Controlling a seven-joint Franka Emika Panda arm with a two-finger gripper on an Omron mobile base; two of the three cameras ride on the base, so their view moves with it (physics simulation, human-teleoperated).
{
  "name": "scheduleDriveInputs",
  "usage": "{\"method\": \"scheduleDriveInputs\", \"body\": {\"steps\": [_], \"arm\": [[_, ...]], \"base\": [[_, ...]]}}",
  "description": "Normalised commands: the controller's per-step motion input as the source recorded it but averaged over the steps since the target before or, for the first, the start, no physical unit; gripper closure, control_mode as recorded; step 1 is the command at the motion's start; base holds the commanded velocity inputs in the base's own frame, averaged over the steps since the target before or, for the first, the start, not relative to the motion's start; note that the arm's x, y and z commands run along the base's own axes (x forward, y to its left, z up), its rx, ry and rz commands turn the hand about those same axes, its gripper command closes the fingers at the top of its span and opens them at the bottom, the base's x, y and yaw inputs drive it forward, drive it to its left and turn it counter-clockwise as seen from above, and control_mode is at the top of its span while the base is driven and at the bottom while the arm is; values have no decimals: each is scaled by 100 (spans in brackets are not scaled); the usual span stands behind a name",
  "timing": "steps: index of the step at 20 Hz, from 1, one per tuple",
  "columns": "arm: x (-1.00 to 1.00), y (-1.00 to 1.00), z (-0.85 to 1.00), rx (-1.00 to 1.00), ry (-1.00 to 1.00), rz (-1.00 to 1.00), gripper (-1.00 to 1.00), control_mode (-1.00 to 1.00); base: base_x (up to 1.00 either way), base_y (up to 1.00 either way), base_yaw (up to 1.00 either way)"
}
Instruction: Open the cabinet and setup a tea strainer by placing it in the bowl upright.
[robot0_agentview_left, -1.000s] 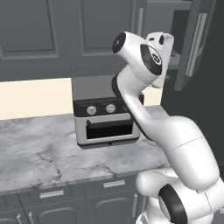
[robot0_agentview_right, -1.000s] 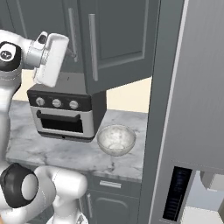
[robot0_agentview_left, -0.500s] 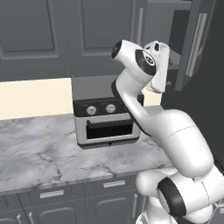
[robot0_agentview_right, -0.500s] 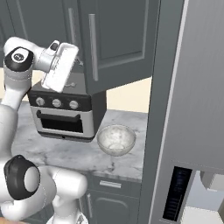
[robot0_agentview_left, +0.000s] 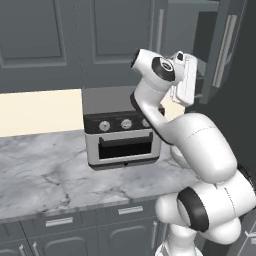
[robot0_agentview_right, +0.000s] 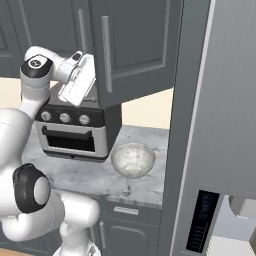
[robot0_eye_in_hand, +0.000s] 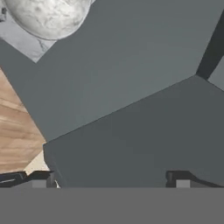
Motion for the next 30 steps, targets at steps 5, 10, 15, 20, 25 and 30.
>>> {"method": "scheduleDriveInputs", "body": {"steps": [5,10,15,20,25,30], "arm": [[-31,-56,0,-1,6,-21,-100,-100],[-52,-66,0,0,0,-23,-100,-100],[-34,-74,0,0,0,-18,-100,-100],[-5,-41,0,-2,-3,-5,-100,-100],[0,-36,0,-2,-6,0,-100,-100],[-5,-38,0,0,-6,0,-100,-100]], "base": [[0,0,0],[0,0,0],[0,0,0],[0,0,0],[0,0,0],[0,0,0]]}}
